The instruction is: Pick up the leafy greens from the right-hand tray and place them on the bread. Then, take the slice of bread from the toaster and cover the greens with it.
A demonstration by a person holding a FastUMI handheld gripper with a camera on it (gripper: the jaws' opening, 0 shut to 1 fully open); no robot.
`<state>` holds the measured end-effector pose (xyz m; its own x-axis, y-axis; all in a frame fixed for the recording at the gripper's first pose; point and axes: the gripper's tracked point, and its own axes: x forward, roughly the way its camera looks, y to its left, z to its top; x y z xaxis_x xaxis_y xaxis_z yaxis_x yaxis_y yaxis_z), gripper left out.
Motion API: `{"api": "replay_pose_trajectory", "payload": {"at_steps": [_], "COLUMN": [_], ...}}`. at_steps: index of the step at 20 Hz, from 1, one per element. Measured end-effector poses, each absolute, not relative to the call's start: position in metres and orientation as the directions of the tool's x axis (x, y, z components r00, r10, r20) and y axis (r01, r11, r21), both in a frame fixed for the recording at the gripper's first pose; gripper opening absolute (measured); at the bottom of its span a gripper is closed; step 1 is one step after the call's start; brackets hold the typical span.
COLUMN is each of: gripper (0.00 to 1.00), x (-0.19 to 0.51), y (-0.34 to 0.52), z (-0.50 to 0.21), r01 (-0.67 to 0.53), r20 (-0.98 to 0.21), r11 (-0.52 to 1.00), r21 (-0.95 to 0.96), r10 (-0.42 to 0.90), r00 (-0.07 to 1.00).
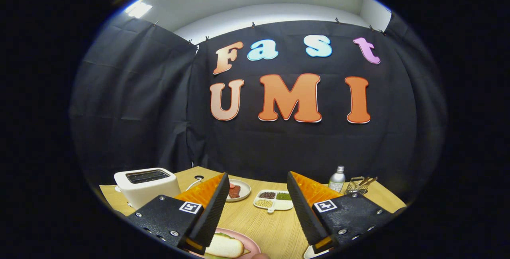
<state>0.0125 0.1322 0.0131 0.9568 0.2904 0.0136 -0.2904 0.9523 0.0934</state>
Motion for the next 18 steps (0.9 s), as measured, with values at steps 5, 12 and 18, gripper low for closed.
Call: {"api": "replay_pose_trajectory", "payload": {"at_steps": [5,12,18], "gripper": [0.92,0.94,0.94], "x": [0.010,0.008,0.005], "y": [0.128,0.113,0.112], "z": [0.037,0.051,0.054], "r01": [-0.269,-0.241,-0.234], "r20": [0.091,0.143,0.160], "r11": [0.960,0.967,0.970], "r21": [0.084,0.078,0.060], "r10": [0.261,0.229,0.222], "r00": [0.961,0.963,0.962]}}
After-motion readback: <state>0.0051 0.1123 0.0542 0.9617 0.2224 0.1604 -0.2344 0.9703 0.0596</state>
